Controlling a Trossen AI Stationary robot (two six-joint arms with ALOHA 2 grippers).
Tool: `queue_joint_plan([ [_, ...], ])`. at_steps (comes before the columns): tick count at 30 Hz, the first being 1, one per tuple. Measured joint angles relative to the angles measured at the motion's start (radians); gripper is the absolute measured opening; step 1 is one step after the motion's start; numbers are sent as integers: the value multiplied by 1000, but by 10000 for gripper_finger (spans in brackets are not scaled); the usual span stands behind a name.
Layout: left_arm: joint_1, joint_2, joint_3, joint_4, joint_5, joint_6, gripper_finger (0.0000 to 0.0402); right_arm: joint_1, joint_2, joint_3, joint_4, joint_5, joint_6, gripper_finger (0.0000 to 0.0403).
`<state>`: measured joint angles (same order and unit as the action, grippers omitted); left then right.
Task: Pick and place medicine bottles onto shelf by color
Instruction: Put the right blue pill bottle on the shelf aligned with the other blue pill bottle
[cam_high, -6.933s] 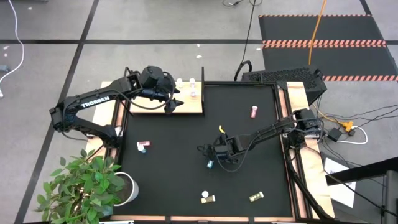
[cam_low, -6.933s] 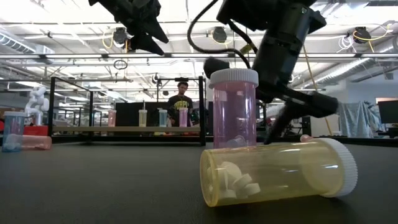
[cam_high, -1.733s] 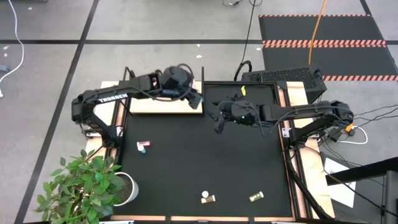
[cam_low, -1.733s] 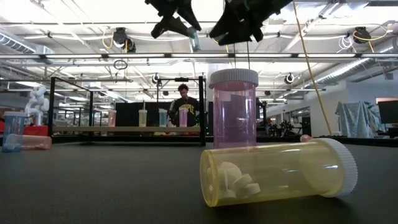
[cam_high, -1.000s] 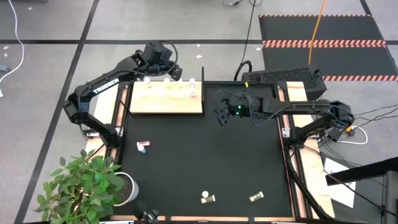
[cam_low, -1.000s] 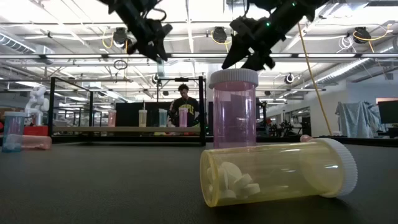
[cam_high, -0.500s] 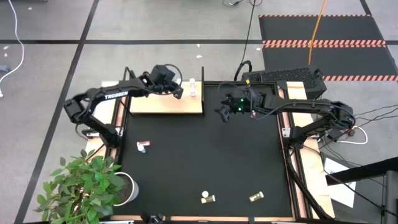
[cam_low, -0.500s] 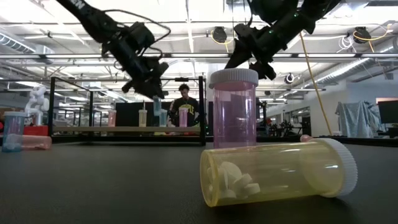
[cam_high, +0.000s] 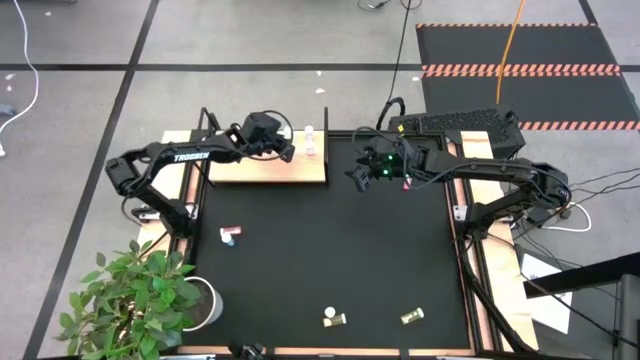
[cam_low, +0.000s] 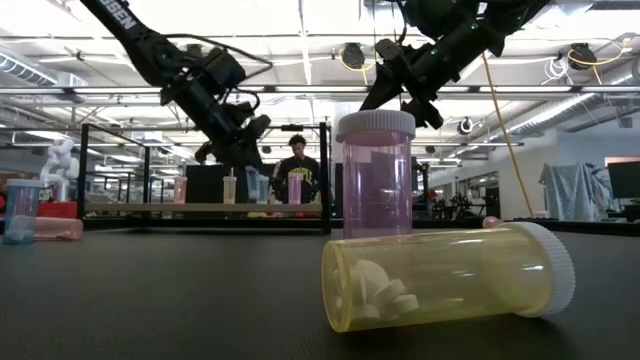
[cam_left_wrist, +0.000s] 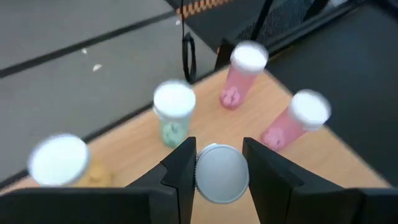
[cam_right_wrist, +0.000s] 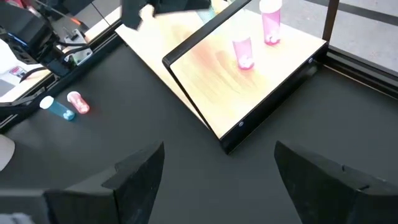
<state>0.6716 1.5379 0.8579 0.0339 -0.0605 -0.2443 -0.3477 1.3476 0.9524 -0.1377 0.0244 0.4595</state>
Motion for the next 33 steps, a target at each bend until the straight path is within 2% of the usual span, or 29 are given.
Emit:
queue_joint_plan([
  [6, -5, 46, 31, -26, 9, -20, 122, 0, 0, 0, 1, 0, 33, 302],
  [33, -28, 47, 39, -54, 7, -53, 122, 9, 0, 0, -1, -5, 102, 302],
])
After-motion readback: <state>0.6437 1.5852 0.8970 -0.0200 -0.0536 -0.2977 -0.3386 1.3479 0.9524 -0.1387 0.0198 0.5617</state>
